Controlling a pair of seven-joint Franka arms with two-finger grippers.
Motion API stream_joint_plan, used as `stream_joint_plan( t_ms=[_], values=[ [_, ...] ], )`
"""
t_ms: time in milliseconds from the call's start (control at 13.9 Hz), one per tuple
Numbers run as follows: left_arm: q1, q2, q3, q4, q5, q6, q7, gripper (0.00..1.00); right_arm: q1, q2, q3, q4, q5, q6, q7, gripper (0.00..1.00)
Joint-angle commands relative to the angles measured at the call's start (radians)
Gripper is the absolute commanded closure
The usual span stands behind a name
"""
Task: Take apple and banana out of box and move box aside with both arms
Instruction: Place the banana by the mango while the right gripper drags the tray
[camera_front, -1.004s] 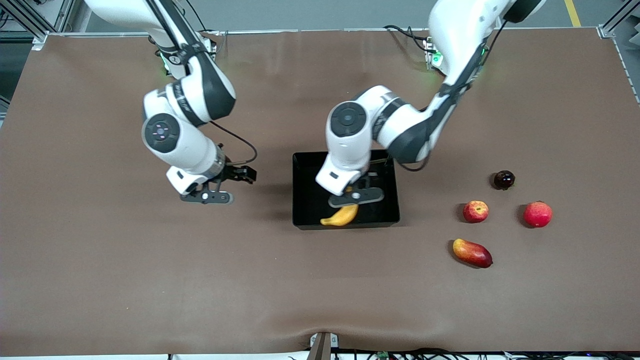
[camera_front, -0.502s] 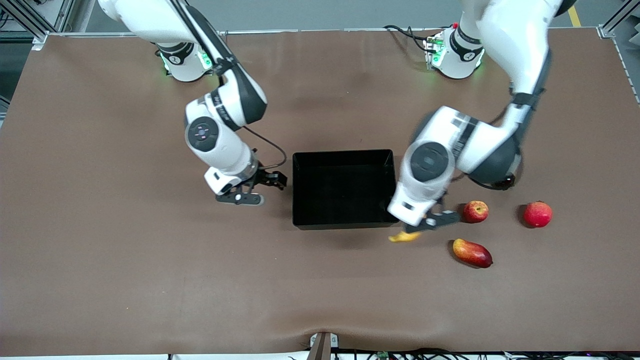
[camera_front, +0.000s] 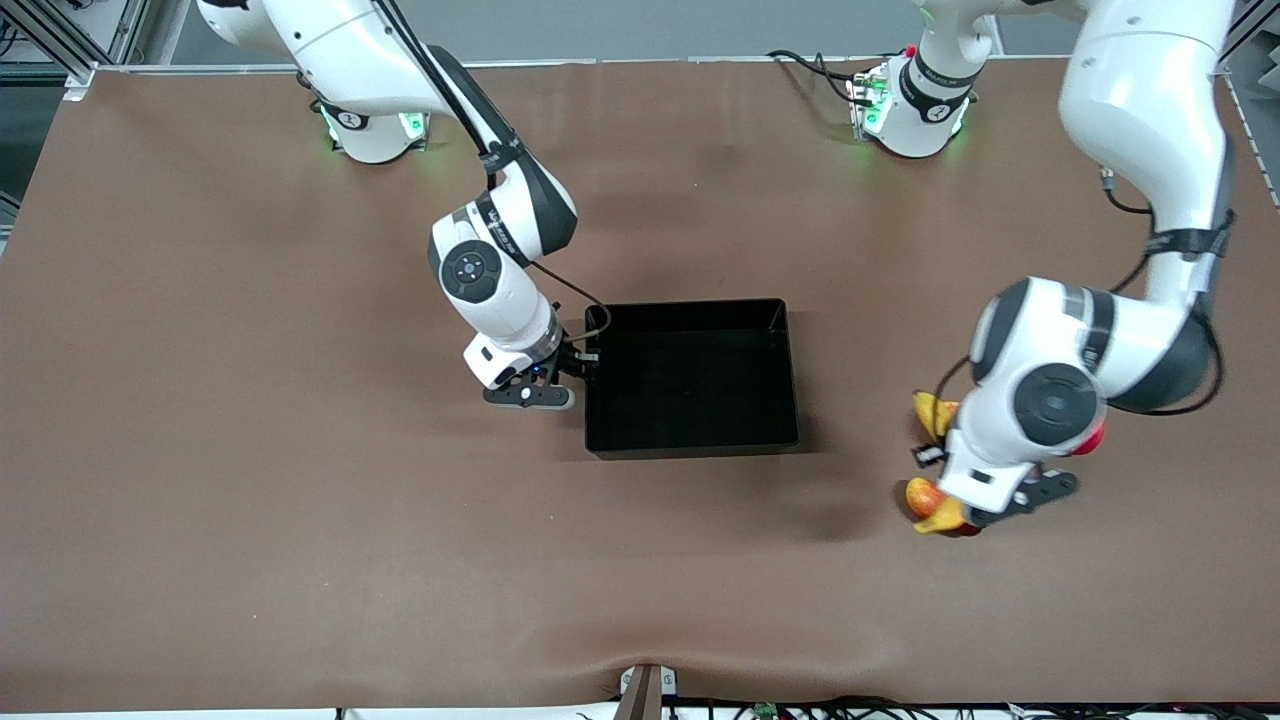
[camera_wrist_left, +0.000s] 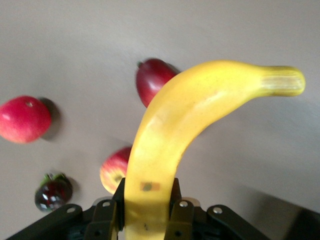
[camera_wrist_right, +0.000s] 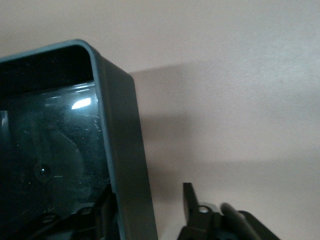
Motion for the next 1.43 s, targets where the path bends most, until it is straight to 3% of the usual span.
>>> stream_joint_plan(
  t_ms=[0,430,574,861,932,1076,1363],
  values=[
    [0.085,0.032,-0.01,0.0,0.034,0.06,0.102,1.0,0.015,0.008,-0.01,0.02,0.014,0.001,0.006,1.0],
    [0.151,0.131,0.028,-0.003,0.135,0.239,0.12,1.0,-0.014,-0.006,-0.01,0.021,0.023,-0.017,-0.003,1.0],
    [0.167,0.188,0.028,-0.001,0.14,0.264,0.124,1.0,-0.04,-0.021,-0.007,0.042,0.028,-0.081,-0.002,1.0],
    [0.168,0.245,0.029,-0.001,0.206,0.307,0.121,1.0,-0.098,-0.041,-0.008,0.11,0.178,-0.241,-0.028,1.0],
    [0.168,0.248,0.029,-0.001,0.206,0.307,0.12,0.82,-0.124,-0.059,-0.008,0.11,0.189,-0.273,-0.058,1.0],
    [0.17,0.234,0.029,0.0,0.209,0.307,0.127,0.0,-0.178,-0.091,-0.008,0.109,0.195,-0.369,-0.116,1.0],
    [0.183,0.165,0.019,0.0,0.198,0.295,0.123,0.0,-0.257,-0.211,-0.028,0.04,0.175,-0.436,-0.127,1.0]
  ],
)
